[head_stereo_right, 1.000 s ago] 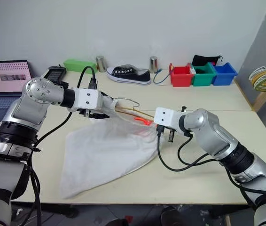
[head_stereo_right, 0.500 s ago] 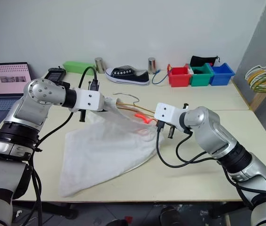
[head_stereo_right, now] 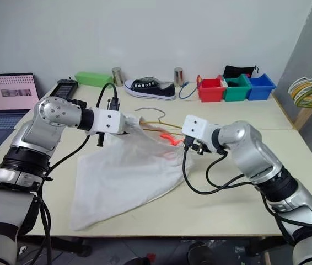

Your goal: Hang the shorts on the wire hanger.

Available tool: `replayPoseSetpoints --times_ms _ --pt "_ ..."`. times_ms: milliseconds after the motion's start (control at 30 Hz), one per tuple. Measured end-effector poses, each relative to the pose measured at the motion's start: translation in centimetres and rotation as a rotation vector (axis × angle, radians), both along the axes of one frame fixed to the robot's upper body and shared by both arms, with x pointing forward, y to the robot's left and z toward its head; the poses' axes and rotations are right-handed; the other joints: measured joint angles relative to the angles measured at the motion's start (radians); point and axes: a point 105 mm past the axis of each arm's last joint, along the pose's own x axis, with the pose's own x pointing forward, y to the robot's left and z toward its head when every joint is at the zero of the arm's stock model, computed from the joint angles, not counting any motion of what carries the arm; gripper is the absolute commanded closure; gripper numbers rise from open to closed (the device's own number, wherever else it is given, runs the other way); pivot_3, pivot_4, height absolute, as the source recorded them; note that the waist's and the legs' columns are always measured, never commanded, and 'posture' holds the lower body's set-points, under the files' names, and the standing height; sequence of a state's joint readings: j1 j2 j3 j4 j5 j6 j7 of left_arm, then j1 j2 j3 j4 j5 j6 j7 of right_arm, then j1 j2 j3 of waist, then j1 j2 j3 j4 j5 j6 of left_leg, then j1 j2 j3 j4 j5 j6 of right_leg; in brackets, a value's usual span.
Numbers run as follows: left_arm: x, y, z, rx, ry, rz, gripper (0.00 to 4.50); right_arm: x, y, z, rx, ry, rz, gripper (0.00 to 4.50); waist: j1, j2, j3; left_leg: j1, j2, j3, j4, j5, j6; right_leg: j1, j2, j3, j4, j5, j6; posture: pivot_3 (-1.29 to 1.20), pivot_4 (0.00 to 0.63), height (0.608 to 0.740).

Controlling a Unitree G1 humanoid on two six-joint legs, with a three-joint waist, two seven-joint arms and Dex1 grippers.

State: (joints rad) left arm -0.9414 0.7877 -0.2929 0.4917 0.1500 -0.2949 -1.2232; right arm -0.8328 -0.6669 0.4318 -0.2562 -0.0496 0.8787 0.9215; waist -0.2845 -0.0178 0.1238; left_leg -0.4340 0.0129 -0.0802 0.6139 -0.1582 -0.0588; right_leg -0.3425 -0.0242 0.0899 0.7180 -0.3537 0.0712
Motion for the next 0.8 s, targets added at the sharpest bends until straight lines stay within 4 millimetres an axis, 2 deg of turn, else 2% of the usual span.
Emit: replayPoseSetpoints --times_ms 167,267,333,433,533,633,700,800 --pt "-0.8 -0.4 -0.7 -0.02 -0.003 -0.024 4.44 -1.2 -1.3 0.9 0.171 0.155 -0.049 0.63 -0.009 -0.001 -0.002 0.0 0.0 -0.001 0.0 0.0 0.0 0.001 0.0 -0.001 0.0 0.0 0.0 -0.21 0.0 0.74" --pt "-1.3 2.5 -2.3 0.0 0.062 0.074 4.44 -0.1 -4.3 1.9 0.335 0.22 -0.215 0.04 -0.024 -0.002 -0.003 0.001 0.0 0.0 0.0 0.001 0.001 0.001 0.0 0.0 0.001 0.0 0.0 -0.21 0.0 0.74" --pt "-1.6 2.8 -2.5 -0.007 0.072 0.088 4.44 0.6 -5.4 1.9 0.426 0.245 -0.289 0.04 -0.025 -0.004 -0.006 0.001 0.0 -0.001 0.0 0.001 0.002 0.001 0.0 -0.001 0.002 0.0 0.0 -0.19 0.0 0.74" --pt "-2.2 2.4 -2.0 -0.026 0.063 0.07 4.44 1.6 -5.9 -0.1 0.457 0.27 -0.354 0.04 -0.022 -0.004 -0.011 0.001 0.0 0.0 0.0 0.002 0.003 0.002 0.001 -0.002 0.002 0.001 0.0 -0.18 0.0 0.74" --pt "-2.4 3.0 -1.7 -0.021 0.063 0.091 4.44 1.6 -6.8 -3.0 0.436 0.326 -0.415 0.04 -0.018 -0.004 -0.011 0.001 -0.001 0.001 0.0 0.002 0.003 0.002 0.001 -0.001 0.002 0.001 0.0 -0.18 0.002 0.74" --pt "-2.5 4.0 -1.5 -0.026 0.064 0.13 4.44 0.1 -6.3 -5.6 0.453 0.442 -0.406 0.04 -0.017 -0.005 -0.013 0.001 0.0 0.0 -0.001 0.002 0.003 0.002 0.001 -0.002 0.002 0.001 0.0 -0.17 0.003 0.74" --pt "-2.5 4.4 -1.2 -0.03 0.06 0.146 4.44 -1.2 -4.6 -7.5 0.499 0.562 -0.382 0.04 -0.019 -0.006 -0.014 0.001 0.0 0.0 -0.001 0.002 0.004 0.002 0.002 -0.002 0.002 0.001 0.0 -0.16 0.003 0.74" --pt "-2.6 4.3 -1.1 -0.033 0.057 0.147 4.44 -1.9 -2.0 -8.4 0.582 0.659 -0.347 0.04 -0.019 -0.006 -0.014 0.002 0.0 0.0 -0.001 0.002 0.004 0.002 0.002 -0.001 0.002 0.002 0.001 -0.16 0.002 0.74"
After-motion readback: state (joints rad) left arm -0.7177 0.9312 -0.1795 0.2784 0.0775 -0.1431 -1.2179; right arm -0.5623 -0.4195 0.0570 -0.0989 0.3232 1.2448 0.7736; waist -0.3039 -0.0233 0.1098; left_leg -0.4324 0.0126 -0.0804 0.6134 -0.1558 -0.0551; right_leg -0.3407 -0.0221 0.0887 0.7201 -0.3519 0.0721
